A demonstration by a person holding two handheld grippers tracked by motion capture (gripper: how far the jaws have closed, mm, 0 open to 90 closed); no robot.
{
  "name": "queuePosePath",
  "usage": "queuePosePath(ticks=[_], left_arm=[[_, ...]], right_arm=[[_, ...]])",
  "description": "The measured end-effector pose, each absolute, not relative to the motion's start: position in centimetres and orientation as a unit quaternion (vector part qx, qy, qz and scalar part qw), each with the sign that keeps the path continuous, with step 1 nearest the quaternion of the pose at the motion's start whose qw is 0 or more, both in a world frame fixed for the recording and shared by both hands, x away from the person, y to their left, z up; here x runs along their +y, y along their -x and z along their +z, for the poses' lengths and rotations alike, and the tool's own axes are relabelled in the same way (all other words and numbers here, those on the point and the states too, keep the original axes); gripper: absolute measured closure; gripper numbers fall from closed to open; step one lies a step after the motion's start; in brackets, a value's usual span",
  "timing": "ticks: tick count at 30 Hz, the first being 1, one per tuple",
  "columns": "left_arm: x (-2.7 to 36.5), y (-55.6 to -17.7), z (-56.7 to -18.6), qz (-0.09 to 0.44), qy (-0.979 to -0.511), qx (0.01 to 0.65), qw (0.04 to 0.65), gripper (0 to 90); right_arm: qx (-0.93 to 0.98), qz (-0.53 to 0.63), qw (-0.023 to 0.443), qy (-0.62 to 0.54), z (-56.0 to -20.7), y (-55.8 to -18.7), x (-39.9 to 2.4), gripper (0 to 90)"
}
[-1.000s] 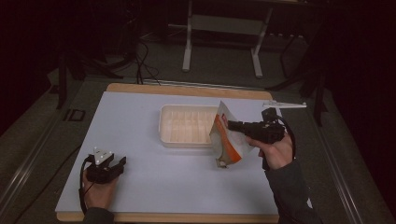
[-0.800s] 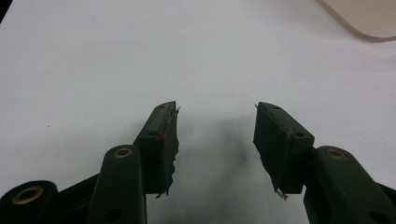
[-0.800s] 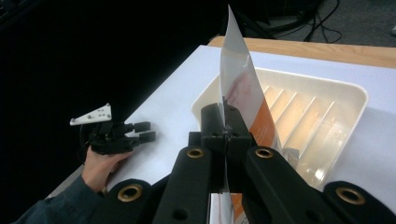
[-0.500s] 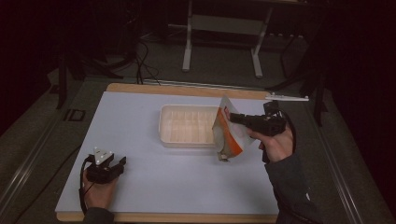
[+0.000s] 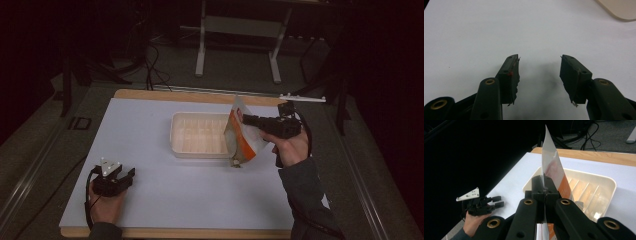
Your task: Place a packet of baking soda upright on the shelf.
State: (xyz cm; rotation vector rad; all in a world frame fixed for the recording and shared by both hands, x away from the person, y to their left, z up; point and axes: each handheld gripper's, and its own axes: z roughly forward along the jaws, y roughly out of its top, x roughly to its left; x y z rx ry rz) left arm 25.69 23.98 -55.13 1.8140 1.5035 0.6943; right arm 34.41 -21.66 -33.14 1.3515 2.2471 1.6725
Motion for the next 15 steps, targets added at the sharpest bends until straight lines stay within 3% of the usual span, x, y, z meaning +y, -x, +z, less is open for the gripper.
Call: queuePosePath(ticks=[15], left_arm=[[24.0, -25.7, -55.1, 0.267, -0.695, 0.577, 0.336, 49.3]], right_arm=[[0.722, 0.524, 0.031, -0.450, -33.1, -36.1, -20.7, 90.0]])
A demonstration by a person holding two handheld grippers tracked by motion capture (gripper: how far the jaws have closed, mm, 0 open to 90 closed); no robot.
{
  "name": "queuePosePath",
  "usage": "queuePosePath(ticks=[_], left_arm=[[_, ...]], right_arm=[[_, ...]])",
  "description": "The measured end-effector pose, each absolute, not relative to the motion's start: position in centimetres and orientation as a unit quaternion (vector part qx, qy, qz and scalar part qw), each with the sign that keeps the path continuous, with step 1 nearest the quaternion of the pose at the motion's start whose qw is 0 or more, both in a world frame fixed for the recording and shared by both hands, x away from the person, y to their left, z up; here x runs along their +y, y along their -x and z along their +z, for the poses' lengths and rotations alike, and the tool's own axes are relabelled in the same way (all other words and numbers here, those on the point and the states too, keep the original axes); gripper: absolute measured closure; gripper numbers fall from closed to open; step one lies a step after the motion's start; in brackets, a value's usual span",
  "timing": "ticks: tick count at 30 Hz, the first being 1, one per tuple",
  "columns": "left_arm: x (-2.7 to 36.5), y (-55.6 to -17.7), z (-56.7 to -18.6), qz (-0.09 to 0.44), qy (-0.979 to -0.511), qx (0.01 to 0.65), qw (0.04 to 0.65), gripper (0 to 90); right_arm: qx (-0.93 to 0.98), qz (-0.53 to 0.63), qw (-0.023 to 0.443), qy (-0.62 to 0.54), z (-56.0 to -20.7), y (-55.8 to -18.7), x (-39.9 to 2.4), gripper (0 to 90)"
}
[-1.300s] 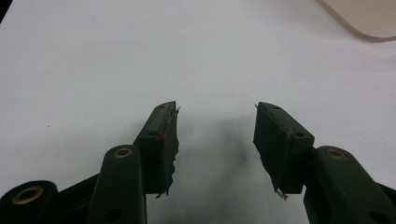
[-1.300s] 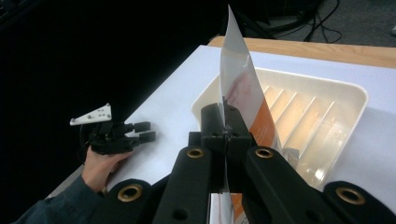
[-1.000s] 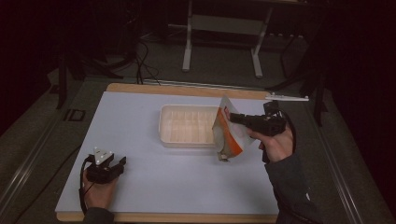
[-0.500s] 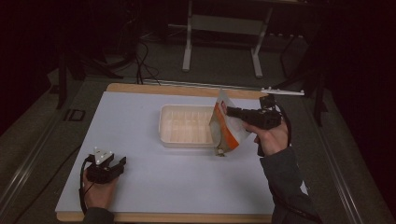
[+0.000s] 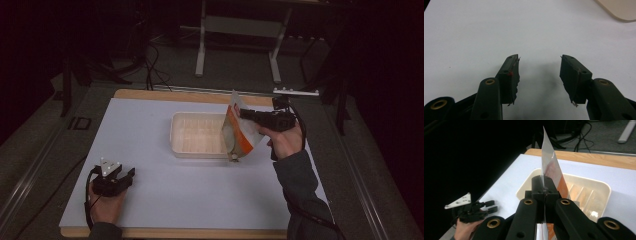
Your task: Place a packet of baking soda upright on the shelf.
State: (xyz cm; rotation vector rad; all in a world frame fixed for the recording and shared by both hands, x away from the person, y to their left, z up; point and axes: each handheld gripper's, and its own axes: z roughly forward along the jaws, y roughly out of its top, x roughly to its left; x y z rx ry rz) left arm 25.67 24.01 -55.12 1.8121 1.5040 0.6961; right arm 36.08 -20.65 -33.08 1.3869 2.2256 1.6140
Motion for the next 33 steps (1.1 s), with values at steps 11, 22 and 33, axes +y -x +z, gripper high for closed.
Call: queuePosePath(ticks=[11, 22, 33], left_arm=[[24.0, -25.6, -55.1, 0.267, -0.694, 0.577, 0.338, 49.2], [24.0, -25.6, -55.1, 0.267, -0.693, 0.577, 0.339, 49.2], [24.0, -25.7, -55.1, 0.267, -0.694, 0.576, 0.338, 49.2]], right_arm=[[0.711, 0.524, 0.037, -0.467, -33.6, -37.1, -19.9, 90.0], [0.696, 0.529, 0.044, -0.483, -34.0, -37.9, -19.5, 90.0], [0.674, 0.534, 0.047, -0.508, -35.0, -39.1, -19.2, 90.0]])
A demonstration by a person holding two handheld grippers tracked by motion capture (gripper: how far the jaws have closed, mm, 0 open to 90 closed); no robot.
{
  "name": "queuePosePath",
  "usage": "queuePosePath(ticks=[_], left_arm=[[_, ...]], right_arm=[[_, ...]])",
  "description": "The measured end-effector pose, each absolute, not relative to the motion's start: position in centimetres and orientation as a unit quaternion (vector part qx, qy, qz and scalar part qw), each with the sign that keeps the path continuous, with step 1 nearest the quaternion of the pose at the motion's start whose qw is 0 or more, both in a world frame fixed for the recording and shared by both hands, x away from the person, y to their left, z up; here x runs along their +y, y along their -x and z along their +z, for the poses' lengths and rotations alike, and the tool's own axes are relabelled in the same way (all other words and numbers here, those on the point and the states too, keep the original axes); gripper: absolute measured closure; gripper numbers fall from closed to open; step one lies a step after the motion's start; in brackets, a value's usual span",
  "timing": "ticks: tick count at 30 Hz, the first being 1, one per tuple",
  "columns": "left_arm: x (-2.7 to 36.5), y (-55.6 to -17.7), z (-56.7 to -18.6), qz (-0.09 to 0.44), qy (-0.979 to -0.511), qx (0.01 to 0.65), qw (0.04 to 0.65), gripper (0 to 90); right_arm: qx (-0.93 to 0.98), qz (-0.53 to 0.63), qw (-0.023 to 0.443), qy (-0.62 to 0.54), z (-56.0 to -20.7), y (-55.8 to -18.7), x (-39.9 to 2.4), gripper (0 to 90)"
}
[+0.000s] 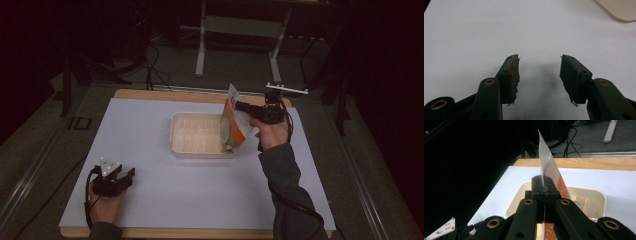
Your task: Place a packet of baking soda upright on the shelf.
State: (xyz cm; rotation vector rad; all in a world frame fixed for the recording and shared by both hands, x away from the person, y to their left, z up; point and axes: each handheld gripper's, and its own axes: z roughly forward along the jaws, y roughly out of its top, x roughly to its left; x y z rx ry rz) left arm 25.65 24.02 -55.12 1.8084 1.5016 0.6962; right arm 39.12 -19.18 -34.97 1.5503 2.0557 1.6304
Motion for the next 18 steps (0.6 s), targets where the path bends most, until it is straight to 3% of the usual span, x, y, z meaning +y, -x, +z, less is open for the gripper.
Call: queuePosePath(ticks=[18], left_arm=[[24.0, -25.7, -55.1, 0.267, -0.694, 0.576, 0.338, 49.2]], right_arm=[[0.644, 0.551, 0.056, -0.528, -36.5, -40.4, -18.4, 90.0]])
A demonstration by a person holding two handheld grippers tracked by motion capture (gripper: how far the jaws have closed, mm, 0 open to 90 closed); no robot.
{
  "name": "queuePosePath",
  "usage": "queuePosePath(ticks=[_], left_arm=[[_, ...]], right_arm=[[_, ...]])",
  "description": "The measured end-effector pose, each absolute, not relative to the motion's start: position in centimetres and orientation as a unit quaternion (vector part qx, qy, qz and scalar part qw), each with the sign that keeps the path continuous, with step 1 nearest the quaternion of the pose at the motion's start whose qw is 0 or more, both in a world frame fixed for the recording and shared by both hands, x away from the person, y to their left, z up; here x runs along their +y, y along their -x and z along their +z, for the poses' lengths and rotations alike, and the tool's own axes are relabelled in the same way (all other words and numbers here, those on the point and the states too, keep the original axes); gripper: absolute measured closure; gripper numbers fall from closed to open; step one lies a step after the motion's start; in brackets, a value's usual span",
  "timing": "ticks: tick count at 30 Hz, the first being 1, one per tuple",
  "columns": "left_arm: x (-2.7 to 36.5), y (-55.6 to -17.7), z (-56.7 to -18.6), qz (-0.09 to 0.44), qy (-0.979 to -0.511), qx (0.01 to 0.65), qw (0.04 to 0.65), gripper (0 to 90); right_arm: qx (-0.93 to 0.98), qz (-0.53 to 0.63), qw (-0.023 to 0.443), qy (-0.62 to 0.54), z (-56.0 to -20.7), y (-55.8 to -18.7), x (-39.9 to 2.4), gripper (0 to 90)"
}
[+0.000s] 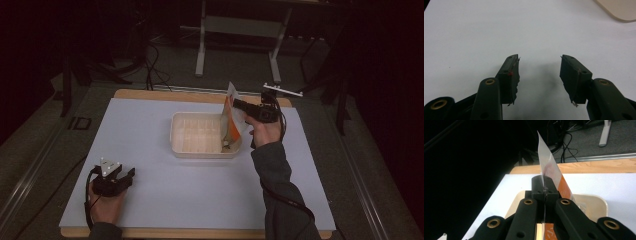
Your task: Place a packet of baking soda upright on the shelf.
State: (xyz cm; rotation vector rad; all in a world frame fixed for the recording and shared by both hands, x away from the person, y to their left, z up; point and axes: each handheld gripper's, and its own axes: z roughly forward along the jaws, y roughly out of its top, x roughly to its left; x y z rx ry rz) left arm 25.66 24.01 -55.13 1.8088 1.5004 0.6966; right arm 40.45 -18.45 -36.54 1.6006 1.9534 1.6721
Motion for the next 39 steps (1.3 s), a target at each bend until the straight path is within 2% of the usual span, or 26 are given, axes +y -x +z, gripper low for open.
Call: queuePosePath(ticks=[12, 31, 39], left_arm=[[24.0, -25.7, -55.1, 0.267, -0.695, 0.576, 0.338, 49.2], [24.0, -25.6, -55.1, 0.268, -0.694, 0.576, 0.339, 49.2], [24.0, -25.6, -55.1, 0.267, -0.695, 0.576, 0.339, 49.2]], right_arm=[[0.641, 0.555, 0.066, -0.526, -36.2, -40.6, -18.1, 90.0], [0.640, 0.543, 0.092, -0.536, -37.3, -40.7, -18.2, 90.0], [0.649, 0.535, 0.089, -0.534, -38.1, -40.6, -17.5, 90.0]])
